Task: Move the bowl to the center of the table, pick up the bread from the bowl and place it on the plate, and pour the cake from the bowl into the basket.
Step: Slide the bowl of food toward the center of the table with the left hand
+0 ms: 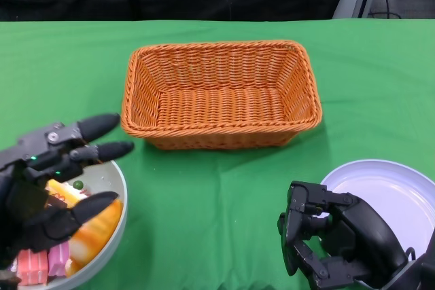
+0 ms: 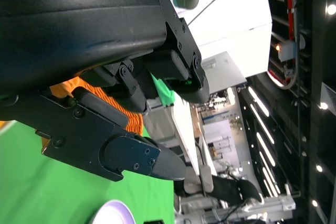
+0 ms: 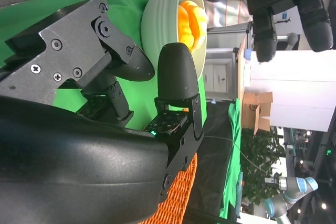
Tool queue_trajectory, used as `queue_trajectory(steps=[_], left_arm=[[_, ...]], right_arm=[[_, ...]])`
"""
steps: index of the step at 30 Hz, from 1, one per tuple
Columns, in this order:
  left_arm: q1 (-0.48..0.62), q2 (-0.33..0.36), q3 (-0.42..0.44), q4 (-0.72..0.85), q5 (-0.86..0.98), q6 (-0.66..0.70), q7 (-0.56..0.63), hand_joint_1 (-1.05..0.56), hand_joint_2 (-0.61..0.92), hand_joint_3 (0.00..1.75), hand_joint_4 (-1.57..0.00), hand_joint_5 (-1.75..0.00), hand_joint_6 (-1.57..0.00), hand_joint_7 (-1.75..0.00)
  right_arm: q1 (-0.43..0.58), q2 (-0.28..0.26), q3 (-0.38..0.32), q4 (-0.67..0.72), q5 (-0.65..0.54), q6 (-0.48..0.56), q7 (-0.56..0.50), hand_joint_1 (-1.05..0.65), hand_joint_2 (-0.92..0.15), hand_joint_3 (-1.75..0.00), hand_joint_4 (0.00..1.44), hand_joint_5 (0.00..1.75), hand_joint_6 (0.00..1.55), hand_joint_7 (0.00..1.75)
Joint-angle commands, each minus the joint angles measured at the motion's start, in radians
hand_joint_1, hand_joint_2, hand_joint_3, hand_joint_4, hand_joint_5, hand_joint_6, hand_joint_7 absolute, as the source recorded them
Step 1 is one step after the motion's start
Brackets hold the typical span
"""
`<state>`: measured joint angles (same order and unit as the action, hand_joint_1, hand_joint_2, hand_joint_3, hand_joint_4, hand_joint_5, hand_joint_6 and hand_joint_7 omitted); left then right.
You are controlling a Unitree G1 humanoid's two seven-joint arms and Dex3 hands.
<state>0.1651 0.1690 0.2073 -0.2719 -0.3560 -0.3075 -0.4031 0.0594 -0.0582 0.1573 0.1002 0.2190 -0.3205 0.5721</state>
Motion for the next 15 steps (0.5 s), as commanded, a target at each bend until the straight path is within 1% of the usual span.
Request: queue_trajectory(steps=[1, 3, 7, 12, 15], left_arm=[[-0.021, 0.031, 0.053, 0.004, -0.001, 0.0, 0.03, -0.64, 0.92, 0.19, -0.62, -0.13, -0.6, 0.0], [-0.028, 0.038, 0.073, 0.015, 0.002, 0.003, 0.038, -0.65, 0.92, 0.21, -0.57, -0.09, -0.54, 0.0], [-0.051, 0.056, 0.156, 0.063, 0.029, 0.026, 0.112, -0.7, 0.92, 0.2, -0.53, -0.06, -0.5, 0.0], [-0.051, 0.105, 0.211, 0.09, 0.093, 0.062, 0.164, -0.74, 0.92, 0.27, -0.5, -0.03, -0.44, 0.0], [-0.051, 0.131, 0.237, 0.107, 0.111, 0.085, 0.183, -0.74, 0.92, 0.28, -0.49, -0.02, -0.43, 0.0]], right_arm=[[-0.003, -0.005, -0.006, 0.002, 0.006, 0.001, -0.004, -0.09, -0.54, -1.22, 0.79, 1.75, 0.65, 1.54], [-0.004, -0.004, -0.006, 0.004, 0.008, -0.003, -0.002, -0.09, -0.53, -1.22, 0.79, 1.75, 0.65, 1.54], [-0.004, -0.004, -0.008, 0.01, 0.013, -0.008, 0.005, -0.09, -0.54, -1.21, 0.79, 1.75, 0.65, 1.54], [-0.003, -0.005, -0.007, 0.005, 0.012, 0.003, 0.003, -0.09, -0.54, -1.21, 0.8, 1.75, 0.65, 1.54], [-0.003, -0.005, -0.008, 0.008, 0.01, -0.005, 0.003, -0.09, -0.54, -1.21, 0.8, 1.75, 0.66, 1.54]])
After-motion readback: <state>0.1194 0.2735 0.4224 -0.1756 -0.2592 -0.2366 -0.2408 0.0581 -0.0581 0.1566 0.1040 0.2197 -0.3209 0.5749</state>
